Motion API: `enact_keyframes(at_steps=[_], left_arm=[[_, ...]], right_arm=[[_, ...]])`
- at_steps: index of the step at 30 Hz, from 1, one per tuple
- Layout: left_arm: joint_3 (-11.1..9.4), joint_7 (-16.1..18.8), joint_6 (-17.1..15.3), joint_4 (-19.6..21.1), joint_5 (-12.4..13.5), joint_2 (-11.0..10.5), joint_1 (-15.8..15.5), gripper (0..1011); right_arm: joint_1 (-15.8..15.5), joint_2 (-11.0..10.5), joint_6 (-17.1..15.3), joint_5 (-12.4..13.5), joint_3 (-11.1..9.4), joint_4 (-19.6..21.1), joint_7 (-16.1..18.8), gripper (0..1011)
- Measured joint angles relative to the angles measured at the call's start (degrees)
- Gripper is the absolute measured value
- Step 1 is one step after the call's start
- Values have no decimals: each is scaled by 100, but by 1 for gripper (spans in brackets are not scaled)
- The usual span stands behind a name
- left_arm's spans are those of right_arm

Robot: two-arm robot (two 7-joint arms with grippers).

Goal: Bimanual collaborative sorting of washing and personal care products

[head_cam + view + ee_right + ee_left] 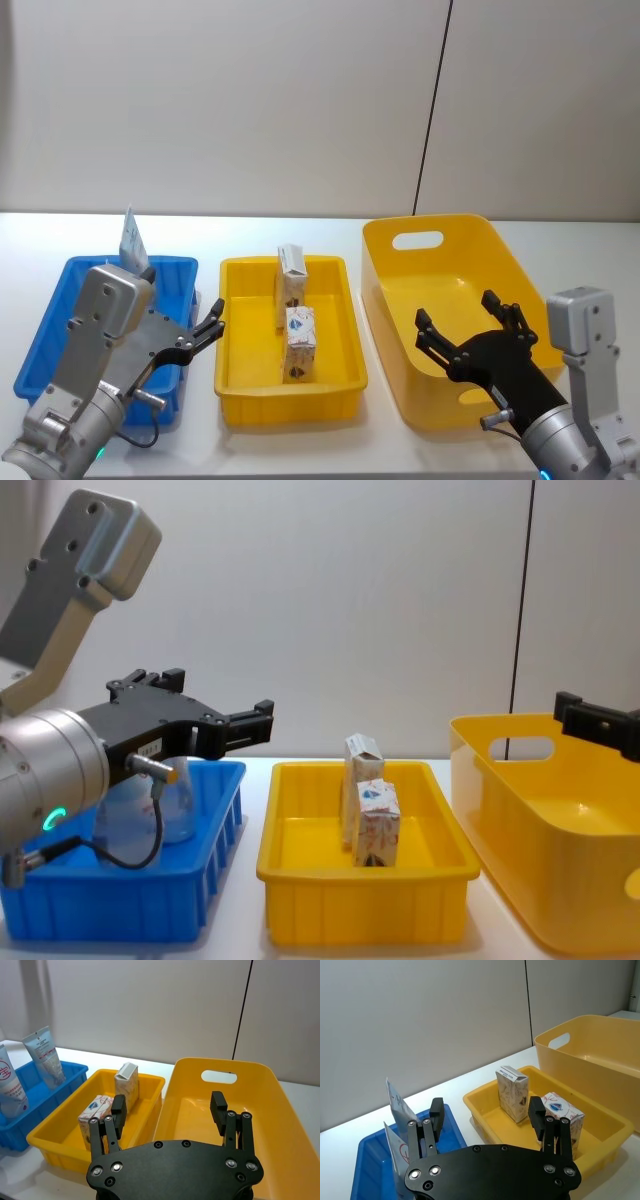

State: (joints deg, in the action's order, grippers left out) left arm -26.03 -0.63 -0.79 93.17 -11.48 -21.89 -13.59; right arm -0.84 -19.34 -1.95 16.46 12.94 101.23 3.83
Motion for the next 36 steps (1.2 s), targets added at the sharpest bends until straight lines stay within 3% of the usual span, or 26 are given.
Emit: enact_keyframes(at_steps=[36], left_arm=[[0,0,0,0,0,0,0,1001]], right_arm=[[0,0,0,0,0,0,0,1004]])
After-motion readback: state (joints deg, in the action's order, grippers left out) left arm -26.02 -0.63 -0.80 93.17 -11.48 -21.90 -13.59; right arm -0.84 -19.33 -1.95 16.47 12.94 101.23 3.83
